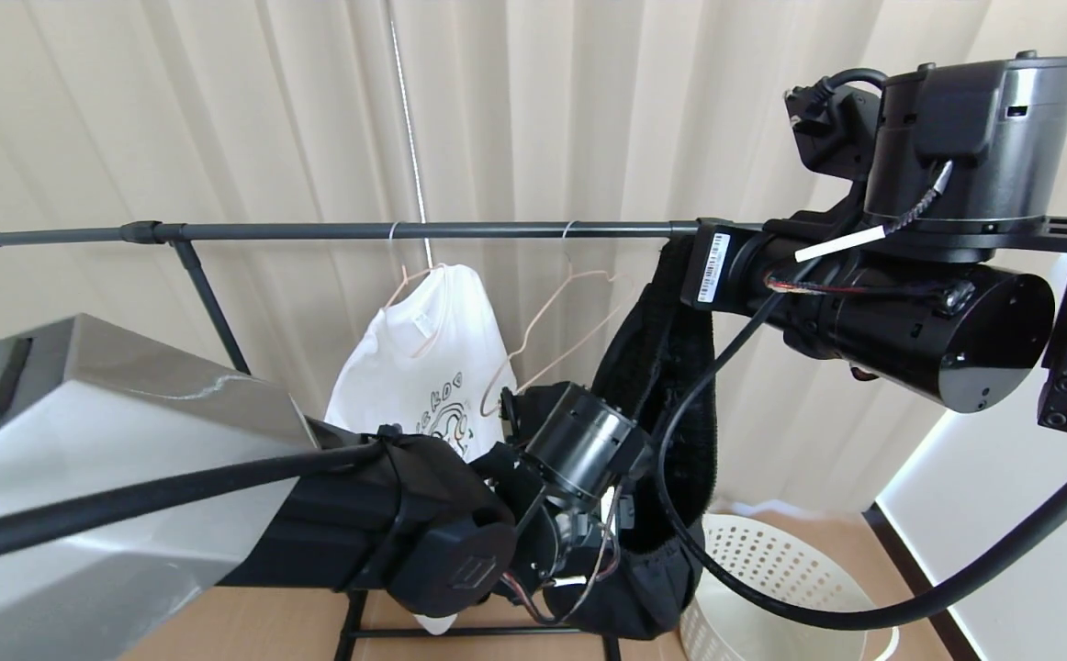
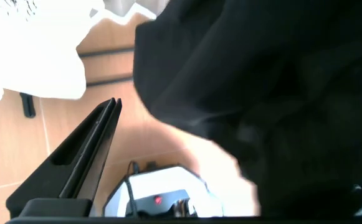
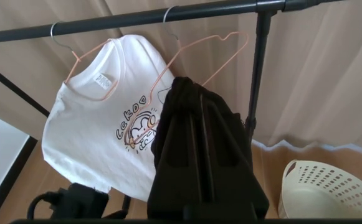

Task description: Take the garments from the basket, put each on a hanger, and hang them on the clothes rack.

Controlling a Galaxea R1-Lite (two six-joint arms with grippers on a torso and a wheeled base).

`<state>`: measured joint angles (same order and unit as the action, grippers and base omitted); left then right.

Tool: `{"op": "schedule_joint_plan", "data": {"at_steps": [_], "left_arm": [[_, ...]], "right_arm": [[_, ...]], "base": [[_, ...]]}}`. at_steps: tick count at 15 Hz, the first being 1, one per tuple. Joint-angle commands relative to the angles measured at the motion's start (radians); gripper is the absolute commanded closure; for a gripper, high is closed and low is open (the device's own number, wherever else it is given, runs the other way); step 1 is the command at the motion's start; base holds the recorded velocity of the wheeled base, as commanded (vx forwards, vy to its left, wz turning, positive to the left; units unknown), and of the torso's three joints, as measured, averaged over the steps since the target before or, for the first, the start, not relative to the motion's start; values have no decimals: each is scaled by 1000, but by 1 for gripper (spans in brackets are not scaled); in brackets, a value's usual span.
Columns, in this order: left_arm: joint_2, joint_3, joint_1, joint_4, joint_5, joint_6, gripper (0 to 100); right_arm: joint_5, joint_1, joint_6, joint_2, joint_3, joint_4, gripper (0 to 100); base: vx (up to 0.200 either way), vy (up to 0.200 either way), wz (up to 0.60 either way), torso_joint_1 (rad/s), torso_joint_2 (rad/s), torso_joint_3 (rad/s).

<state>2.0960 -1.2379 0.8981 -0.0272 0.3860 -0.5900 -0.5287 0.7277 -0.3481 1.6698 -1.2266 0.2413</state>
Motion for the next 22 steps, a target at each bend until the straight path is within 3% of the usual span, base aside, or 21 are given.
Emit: {"op": "schedule_joint_plan", "data": {"at_steps": [1, 7, 8, 13, 15, 20, 22], "left_arm": [[9, 37, 28, 1, 1, -1, 0], [-60, 113, 51, 1, 1, 2, 0], [-79, 129, 53, 0, 1, 4, 100], [-174, 159, 22, 1, 1, 24, 100], [-209, 149, -42, 1, -1, 68, 100], [-278, 78, -151, 13, -13, 156, 100], [-327, 31, -185, 70, -56, 216, 100]], "right_arm": [[0, -16, 1, 1, -2, 1, 100], [6, -83, 1, 11, -25, 1, 100], [6, -94, 3, 8, -28, 0, 100], [4, -111, 15, -2, -21, -16, 100], [7, -109, 77, -28, 7, -17, 100], [-2, -79, 115, -53, 39, -76, 100], [-13, -50, 166, -58, 99, -89, 100]], "base": [[0, 0, 0, 0, 0, 0], [0, 0, 0, 0, 0, 0], [0, 0, 0, 0, 0, 0], [0, 0, 0, 0, 0, 0], [0, 0, 0, 0, 0, 0], [0, 0, 0, 0, 0, 0], [0, 0, 0, 0, 0, 0]]}}
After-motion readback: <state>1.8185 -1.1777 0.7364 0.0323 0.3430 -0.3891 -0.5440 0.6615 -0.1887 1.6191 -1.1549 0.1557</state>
